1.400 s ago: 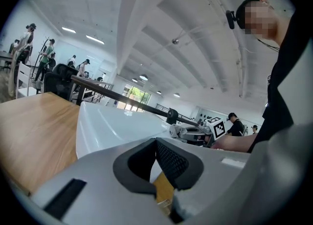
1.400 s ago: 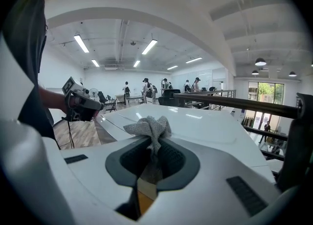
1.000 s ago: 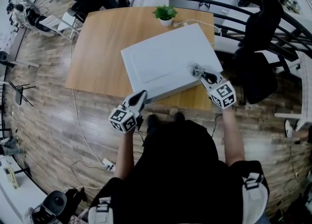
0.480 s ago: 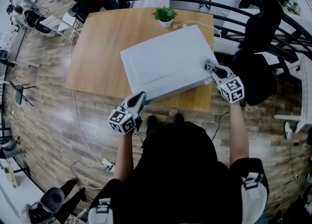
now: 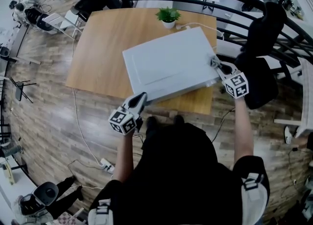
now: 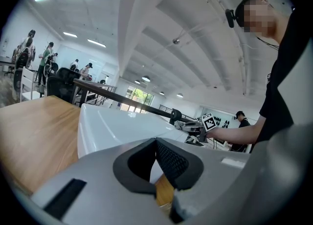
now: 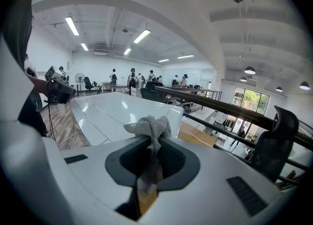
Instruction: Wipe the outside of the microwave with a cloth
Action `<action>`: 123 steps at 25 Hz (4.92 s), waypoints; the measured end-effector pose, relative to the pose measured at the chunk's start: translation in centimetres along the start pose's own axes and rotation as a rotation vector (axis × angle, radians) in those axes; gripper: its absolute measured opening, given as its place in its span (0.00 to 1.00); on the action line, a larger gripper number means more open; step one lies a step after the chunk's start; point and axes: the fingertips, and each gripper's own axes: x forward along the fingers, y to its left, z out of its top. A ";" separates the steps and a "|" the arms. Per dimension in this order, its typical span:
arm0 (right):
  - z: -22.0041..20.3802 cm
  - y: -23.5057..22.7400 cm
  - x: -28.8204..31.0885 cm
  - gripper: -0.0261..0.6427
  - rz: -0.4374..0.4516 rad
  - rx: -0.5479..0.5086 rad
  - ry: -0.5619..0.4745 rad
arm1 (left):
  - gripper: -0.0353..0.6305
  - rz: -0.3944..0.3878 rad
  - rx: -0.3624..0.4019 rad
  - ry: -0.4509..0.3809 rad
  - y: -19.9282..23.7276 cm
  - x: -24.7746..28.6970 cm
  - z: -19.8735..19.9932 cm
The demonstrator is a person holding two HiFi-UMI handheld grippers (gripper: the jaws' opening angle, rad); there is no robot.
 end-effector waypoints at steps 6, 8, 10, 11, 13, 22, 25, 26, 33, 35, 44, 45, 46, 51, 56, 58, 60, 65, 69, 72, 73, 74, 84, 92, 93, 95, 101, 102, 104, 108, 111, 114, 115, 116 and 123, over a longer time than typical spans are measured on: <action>0.5 -1.2 1.1 0.09 0.022 0.005 0.013 | 0.06 0.004 -0.003 -0.005 0.0 -0.1 0.2; 0.7 -1.4 1.4 0.09 0.023 -0.006 0.022 | 0.06 0.005 -0.003 -0.007 0.1 -0.1 0.2; 0.8 -1.4 1.8 0.09 0.021 -0.030 0.022 | 0.06 0.005 -0.004 -0.010 0.1 -0.1 0.2; 1.0 -1.4 2.0 0.09 0.021 -0.044 0.018 | 0.06 0.005 -0.005 -0.012 0.1 -0.2 0.2; 1.4 -1.1 2.3 0.09 0.025 -0.068 0.020 | 0.06 0.003 -0.006 -0.015 0.1 -0.2 0.2; 2.1 1.1 3.4 0.09 0.061 -0.208 0.057 | 0.06 -0.013 -0.010 -0.013 0.1 -0.3 0.2; 2.2 1.3 3.6 0.09 0.060 -0.233 0.057 | 0.06 -0.021 -0.018 -0.013 0.1 -0.4 0.1; 2.2 1.4 3.6 0.09 0.059 -0.241 0.059 | 0.06 -0.025 -0.021 -0.014 0.1 -0.4 0.1; 2.9 3.3 3.9 0.09 0.087 -0.284 0.062 | 0.06 -0.050 -0.029 -0.009 -0.2 -0.4 0.1; 3.3 3.9 4.3 0.09 0.097 -0.314 0.054 | 0.06 -0.056 -0.026 -0.005 -0.2 -0.5 0.2; 4.0 5.7 5.4 0.09 0.112 -0.349 0.071 | 0.06 -0.026 -0.085 -0.033 1.9 -3.2 0.0; 4.2 6.0 5.6 0.09 0.114 -0.346 0.071 | 0.06 -0.021 -0.088 -0.037 2.3 -3.6 0.1; 4.4 6.3 5.9 0.09 0.115 -0.344 0.072 | 0.06 -0.017 -0.087 -0.040 2.7 -3.9 0.2; 5.0 7.8 6.8 0.09 0.127 -0.358 0.083 | 0.06 -0.001 -0.083 -0.043 4.3 -4.9 0.5; 5.8 10.0 7.6 0.09 0.146 -0.358 0.079 | 0.06 -0.003 -0.087 -0.031 5.2 -5.4 0.7; 6.0 10.8 7.9 0.09 0.149 -0.360 0.070 | 0.06 -0.010 -0.088 -0.033 5.6 -5.6 0.8; 6.2 11.5 8.1 0.09 0.151 -0.366 0.062 | 0.06 -0.012 -0.086 -0.033 6.0 -5.8 1.0; 6.6 13.1 8.4 0.09 0.156 -0.370 0.061 | 0.06 -0.020 -0.080 -0.031 6.9 -6.3 1.3; 7.0 14.5 8.8 0.09 0.164 -0.363 0.066 | 0.06 -0.019 -0.062 -0.012 7.3 -6.6 1.2; 7.7 16.1 9.3 0.09 0.181 -0.396 0.061 | 0.06 -0.024 -0.059 -0.008 7.8 -6.9 1.0; 7.8 16.7 9.5 0.09 0.185 -0.403 0.062 | 0.06 -0.025 -0.060 -0.008 8.0 -7.1 1.0; 7.9 17.2 9.7 0.09 0.187 -0.405 0.065 | 0.06 -0.026 -0.061 -0.007 8.2 -7.3 0.9; 9.6 22.8 11.2 0.09 0.238 -0.441 0.046 | 0.06 -0.037 -0.071 0.001 10.0 -9.1 0.5; 10.9 27.3 12.8 0.09 0.254 -0.455 0.034 | 0.06 -0.071 -0.054 0.023 11.6 -10.6 0.6; 11.1 27.7 12.9 0.09 0.252 -0.457 0.037 | 0.06 -0.079 -0.050 0.026 11.8 -10.6 0.7; 11.3 28.6 13.2 0.09 0.248 -0.462 0.037 | 0.06 -0.096 -0.042 0.032 12.0 -10.6 0.8; 11.8 30.8 14.0 0.09 0.239 -0.476 0.047 | 0.06 -0.151 -0.024 0.056 12.3 -10.4 1.1; 12.0 31.0 14.1 0.09 0.236 -0.474 0.045 | 0.06 -0.161 -0.020 0.057 12.3 -10.4 1.2; 12.2 31.6 14.3 0.09 0.231 -0.464 0.036 | 0.06 -0.179 -0.015 0.061 12.3 -10.3 1.2; 13.0 33.3 15.1 0.09 0.234 -0.479 0.030 | 0.06 -0.199 -0.011 0.073 12.9 -10.6 0.9; 13.5 34.6 15.8 0.09 0.239 -0.510 0.029 | 0.06 -0.213 -0.006 0.077 13.2 -10.8 0.8; 13.6 35.1 16.0 0.09 0.236 -0.511 0.039 | 0.06 -0.214 -0.007 0.080 13.6 -11.0 0.7; 13.6 35.1 16.1 0.09 0.234 -0.509 0.040 | 0.06 -0.214 -0.008 0.080 13.8 -11.1 0.7; 13.7 35.2 16.2 0.09 0.232 -0.509 0.040 | 0.06 -0.215 -0.007 0.082 13.9 -11.2 0.6; 13.7 35.4 16.7 0.09 0.220 -0.506 0.058 | 0.06 -0.226 -0.004 0.081 14.3 -11.5 0.6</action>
